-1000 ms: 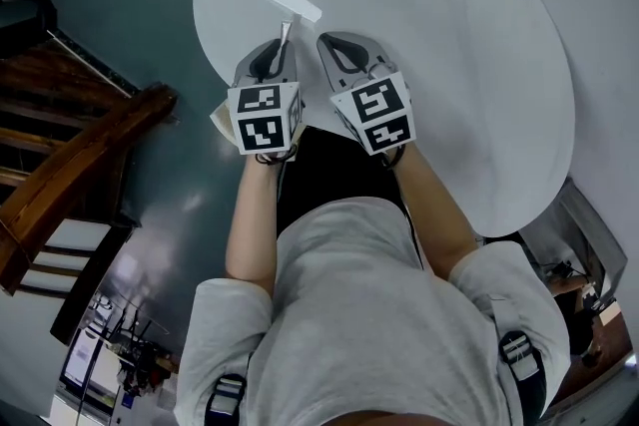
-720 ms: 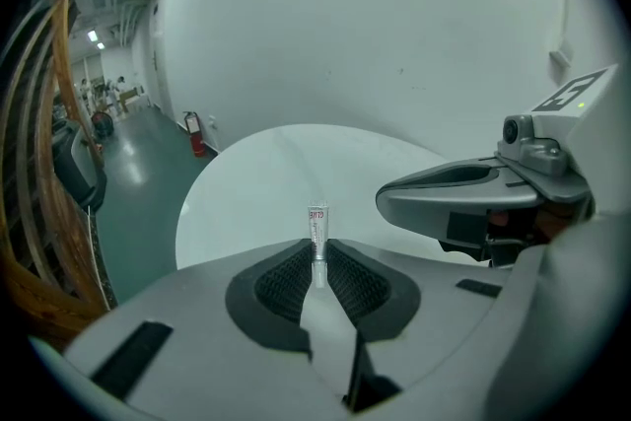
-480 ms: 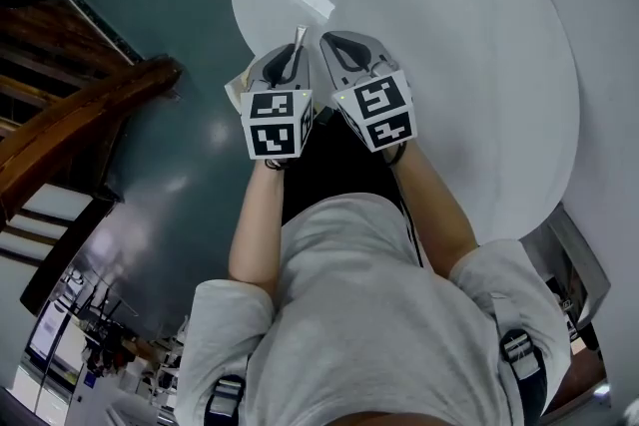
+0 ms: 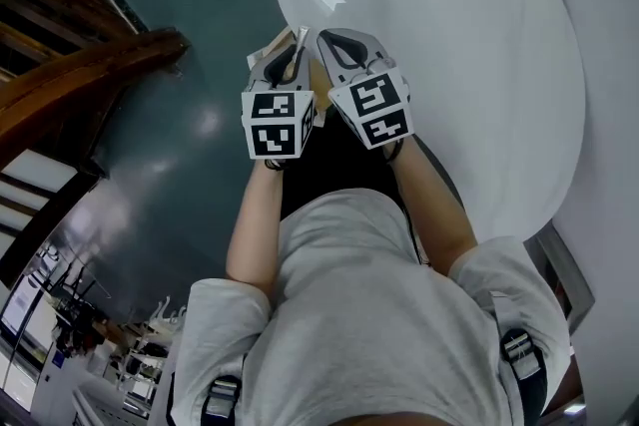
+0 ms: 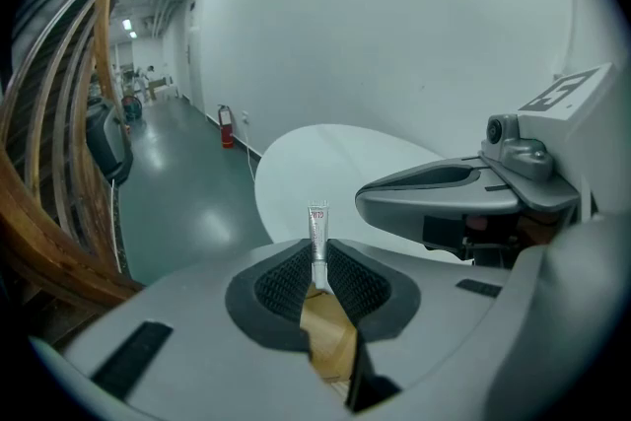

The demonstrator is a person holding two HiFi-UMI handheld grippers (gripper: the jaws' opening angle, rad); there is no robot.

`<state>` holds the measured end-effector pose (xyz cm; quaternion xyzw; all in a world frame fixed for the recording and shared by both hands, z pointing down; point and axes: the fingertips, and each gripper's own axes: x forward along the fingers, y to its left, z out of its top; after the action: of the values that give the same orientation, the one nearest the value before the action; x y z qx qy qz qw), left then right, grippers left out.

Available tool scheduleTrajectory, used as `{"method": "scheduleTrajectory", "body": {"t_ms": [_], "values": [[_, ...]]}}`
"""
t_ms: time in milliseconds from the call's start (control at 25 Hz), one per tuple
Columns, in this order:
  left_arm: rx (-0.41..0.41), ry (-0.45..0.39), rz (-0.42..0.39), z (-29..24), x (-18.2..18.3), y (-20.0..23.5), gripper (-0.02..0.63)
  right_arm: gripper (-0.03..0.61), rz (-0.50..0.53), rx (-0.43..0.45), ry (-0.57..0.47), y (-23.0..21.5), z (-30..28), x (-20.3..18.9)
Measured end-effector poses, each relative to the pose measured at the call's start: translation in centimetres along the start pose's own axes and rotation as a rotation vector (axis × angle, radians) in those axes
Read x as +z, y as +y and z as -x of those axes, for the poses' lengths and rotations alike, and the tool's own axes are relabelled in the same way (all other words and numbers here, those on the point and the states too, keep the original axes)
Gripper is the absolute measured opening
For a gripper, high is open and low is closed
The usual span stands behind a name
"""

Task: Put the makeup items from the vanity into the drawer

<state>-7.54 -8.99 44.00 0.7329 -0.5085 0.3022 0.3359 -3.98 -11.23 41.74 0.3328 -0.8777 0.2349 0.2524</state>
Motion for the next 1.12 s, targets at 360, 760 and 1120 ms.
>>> {"method": "scheduleTrajectory", "body": {"t_ms": [360,760,1120], "values": [[0.017,0.01,0.056,2.5,-4.8,3.4,0.052,0.014,0.031,0.038,0.029,5.4,-2.1,-1.5],[-0.003,0.103,0.013,0.9,-11.6,3.7,0.052,0.014,-0.019,0.003,0.106,7.4,-2.4,-7.1],[-0.063,0.181,-0.152,-1.7,-15.1,2.5,0.052,0.014,-0.087,-0.068,0.127,7.6,-1.5,-11.9]]}}
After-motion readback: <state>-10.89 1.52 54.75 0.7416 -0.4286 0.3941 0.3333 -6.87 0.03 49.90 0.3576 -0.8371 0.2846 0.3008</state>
